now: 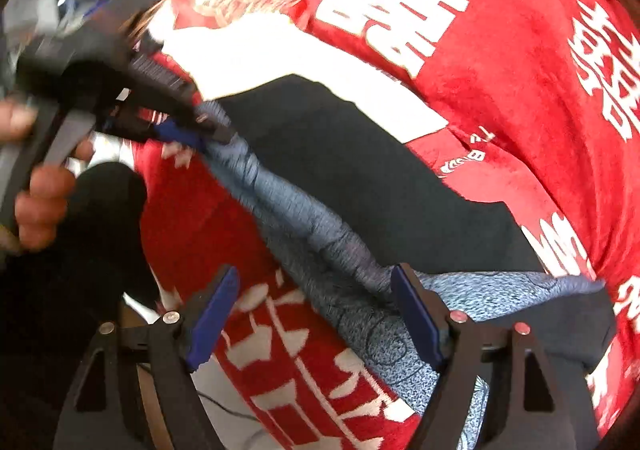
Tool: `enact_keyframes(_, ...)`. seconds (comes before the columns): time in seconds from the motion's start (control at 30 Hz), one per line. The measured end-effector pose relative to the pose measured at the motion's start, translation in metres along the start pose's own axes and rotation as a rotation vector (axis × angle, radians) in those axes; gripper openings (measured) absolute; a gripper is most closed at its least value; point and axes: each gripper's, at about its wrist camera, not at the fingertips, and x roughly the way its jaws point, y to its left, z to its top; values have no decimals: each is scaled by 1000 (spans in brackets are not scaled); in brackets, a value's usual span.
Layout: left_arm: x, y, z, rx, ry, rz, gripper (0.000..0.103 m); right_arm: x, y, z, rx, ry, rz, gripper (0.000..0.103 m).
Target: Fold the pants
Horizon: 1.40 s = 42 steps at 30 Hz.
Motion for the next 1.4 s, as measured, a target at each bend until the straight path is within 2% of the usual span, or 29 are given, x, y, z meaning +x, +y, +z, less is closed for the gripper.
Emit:
enact_keyframes(0.07,-10,-11,0,25,-34,-25,23,2,-17,10,95,-26,-11,81)
enact_keyframes(0.17,-13,-33,-3,86,-37,-50,23,21,-46,15,244,-27,-12,82)
enact_keyframes(0.2,-15,-41,-5,106,-36,-51,23,34,-54,12,286,12,-31,82)
enact_keyframes(0.27,-21,-54,-8,121,-58,-71,23,64,-64,-1,317,166,-114,82)
enact_keyframes(0.33,-23,-60,-9,133,-71,-78,27,54,-57,-6,293,121,-131,82)
enact_keyframes(0.37,-15,-65,-9,148,-51,-67,58,51,-51,-8,275,144,-140,82)
enact_keyframes(0.4,-5,-67,-9,163,-27,-45,76,49,-46,-9,257,155,-149,82)
enact_keyframes(0.43,6,-71,-11,180,-15,-6,87,44,-42,-11,239,150,-160,82)
enact_keyframes(0.53,40,-74,-15,256,10,96,87,27,-46,-14,296,134,-152,83)
enact_keyframes(0.6,57,-67,-17,259,45,152,87,15,-60,-15,359,123,-162,83)
enact_keyframes(0.7,56,-67,-25,303,22,169,87,-3,-93,-15,465,93,-222,84)
enact_keyframes(0.77,60,-70,-30,353,43,177,102,-12,-126,-20,582,83,-275,85)
enact_keyframes(0.83,65,-66,-35,364,55,197,102,-15,-157,-26,702,93,-319,86)
enact_keyframes(0.9,63,-67,-36,380,17,202,102,-19,-195,-32,855,107,-357,86)
enact_keyframes(1.0,60,-66,-43,430,-47,208,102,-19,-238,-35,1010,105,-419,86)
enact_keyframes(1.07,63,-69,-44,469,-68,228,102,-15,-266,-30,1083,89,-465,86)
enact_keyframes(1.13,61,-69,-39,461,-60,228,102,-5,-287,-20,1114,98,-468,86)
enact_keyframes(1.23,57,-65,-33,426,-63,190,102,20,-306,-7,1103,145,-459,86)
enact_keyframes(1.3,57,-64,-34,432,-64,190,102,39,-318,-5,1113,198,-471,86)
enact_keyframes(1.4,57,-65,-37,455,-66,205,102,80,-332,-15,1122,364,-470,86)
